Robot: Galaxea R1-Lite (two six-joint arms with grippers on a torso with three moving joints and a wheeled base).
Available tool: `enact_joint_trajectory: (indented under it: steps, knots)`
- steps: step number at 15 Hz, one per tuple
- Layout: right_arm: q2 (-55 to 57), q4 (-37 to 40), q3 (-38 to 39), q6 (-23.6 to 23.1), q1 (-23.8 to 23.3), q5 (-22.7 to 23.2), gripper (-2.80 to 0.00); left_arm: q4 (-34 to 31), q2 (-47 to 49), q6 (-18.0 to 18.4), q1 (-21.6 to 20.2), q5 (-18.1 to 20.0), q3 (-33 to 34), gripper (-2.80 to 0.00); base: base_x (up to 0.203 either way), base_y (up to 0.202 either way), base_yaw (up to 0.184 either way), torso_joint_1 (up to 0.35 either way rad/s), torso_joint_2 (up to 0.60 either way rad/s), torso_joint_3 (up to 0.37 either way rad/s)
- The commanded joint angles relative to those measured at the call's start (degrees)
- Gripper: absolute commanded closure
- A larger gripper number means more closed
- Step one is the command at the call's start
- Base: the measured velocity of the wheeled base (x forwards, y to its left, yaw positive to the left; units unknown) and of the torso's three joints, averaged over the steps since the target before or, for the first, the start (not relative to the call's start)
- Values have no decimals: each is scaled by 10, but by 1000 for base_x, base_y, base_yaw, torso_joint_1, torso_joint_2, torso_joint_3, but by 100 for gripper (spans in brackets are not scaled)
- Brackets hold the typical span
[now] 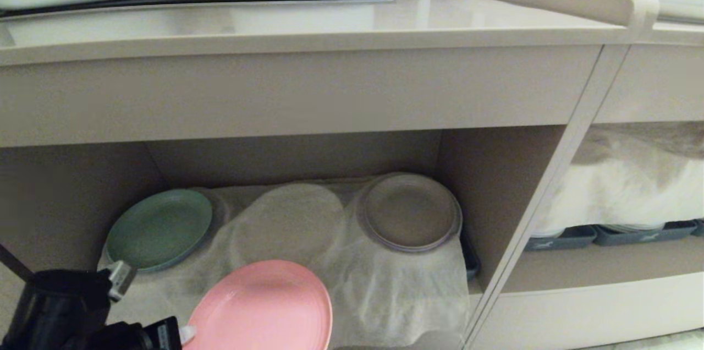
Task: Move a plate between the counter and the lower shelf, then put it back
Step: Put the plate
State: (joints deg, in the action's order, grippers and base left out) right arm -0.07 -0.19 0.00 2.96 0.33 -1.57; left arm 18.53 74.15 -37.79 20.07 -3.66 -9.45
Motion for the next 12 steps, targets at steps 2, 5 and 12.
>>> enact_joint_trajectory:
  steps: [2,5,12]
  knots:
    - [1,0,0,0,0,0,0,-94,-97,-2,1,6,-18,0,0,0,0,0,0,0]
    - [1,-1,0,0,0,0,0,-206,-167,-2,1,17,-34,0,0,0,0,0,0,0]
    - [1,-1,0,0,0,0,0,-356,-228,-36,0,20,-83,0,0,0,0,0,0,0]
